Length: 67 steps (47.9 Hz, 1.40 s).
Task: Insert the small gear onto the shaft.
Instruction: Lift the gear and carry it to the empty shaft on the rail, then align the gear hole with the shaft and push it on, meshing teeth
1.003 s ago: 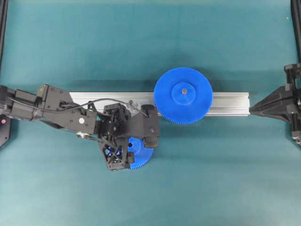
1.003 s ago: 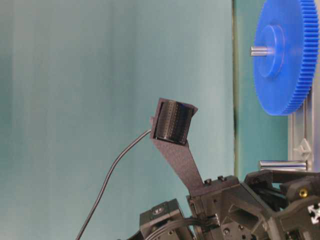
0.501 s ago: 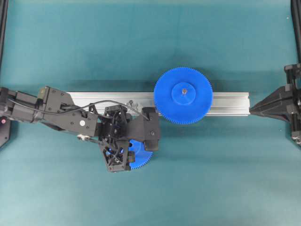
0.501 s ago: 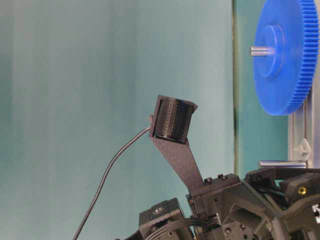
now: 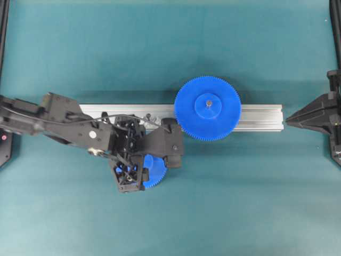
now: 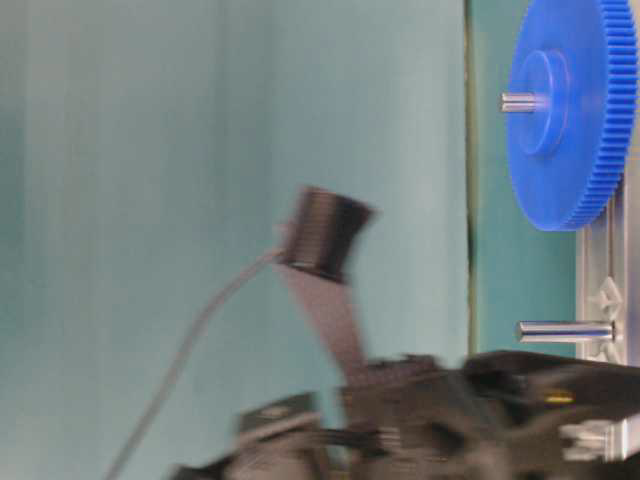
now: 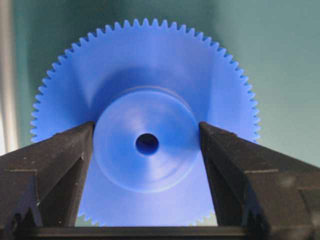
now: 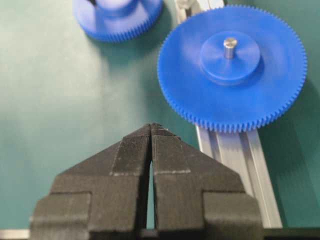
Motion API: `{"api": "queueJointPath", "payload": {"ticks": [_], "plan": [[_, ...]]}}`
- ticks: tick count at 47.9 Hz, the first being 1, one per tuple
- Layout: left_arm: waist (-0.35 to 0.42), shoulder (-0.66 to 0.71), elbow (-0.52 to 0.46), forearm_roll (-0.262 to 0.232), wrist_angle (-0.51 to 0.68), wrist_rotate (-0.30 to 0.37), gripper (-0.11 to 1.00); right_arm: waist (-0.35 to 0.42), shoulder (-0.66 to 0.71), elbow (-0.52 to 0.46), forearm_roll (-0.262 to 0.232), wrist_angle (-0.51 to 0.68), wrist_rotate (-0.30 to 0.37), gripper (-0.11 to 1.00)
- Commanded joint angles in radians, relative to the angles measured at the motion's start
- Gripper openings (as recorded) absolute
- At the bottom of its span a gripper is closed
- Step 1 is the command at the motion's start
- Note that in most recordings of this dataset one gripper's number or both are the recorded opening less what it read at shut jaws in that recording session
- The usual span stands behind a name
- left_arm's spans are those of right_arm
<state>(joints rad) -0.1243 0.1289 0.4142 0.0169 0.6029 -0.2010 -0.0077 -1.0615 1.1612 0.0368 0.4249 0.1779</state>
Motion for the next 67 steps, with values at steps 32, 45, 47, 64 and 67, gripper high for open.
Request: {"api": "queueJointPath", "payload": {"ticks": [32,45,47,64,67], "plan": [[0.213,-0.181,-0.129,0.005,0.137,0.272,0.71,-0.008,-0.028,0.006,-0.006,-0.012,0.008,0.04],[0.212,-0.104,-0.147,0.005,0.132,0.275,0.71,-0.009,-0.032,0.006,-0.006,-0.012,0.008,0.04],[0.212,-0.100,-0.147,0.006,0.132,0.275,0.71,-0.009,-0.032,0.008,-0.006,-0.012,0.008,0.04],[0.212,-0.055,-0.112,0.005,0.130,0.259,0.71,-0.009,-0.034,0.008,-0.006,-0.012,0.009,0.04],[0.212,-0.049,-0.103,0.005,0.130,0.258,0.71,-0.011,-0.034,0.009,-0.006,-0.012,0.009,0.04]]}}
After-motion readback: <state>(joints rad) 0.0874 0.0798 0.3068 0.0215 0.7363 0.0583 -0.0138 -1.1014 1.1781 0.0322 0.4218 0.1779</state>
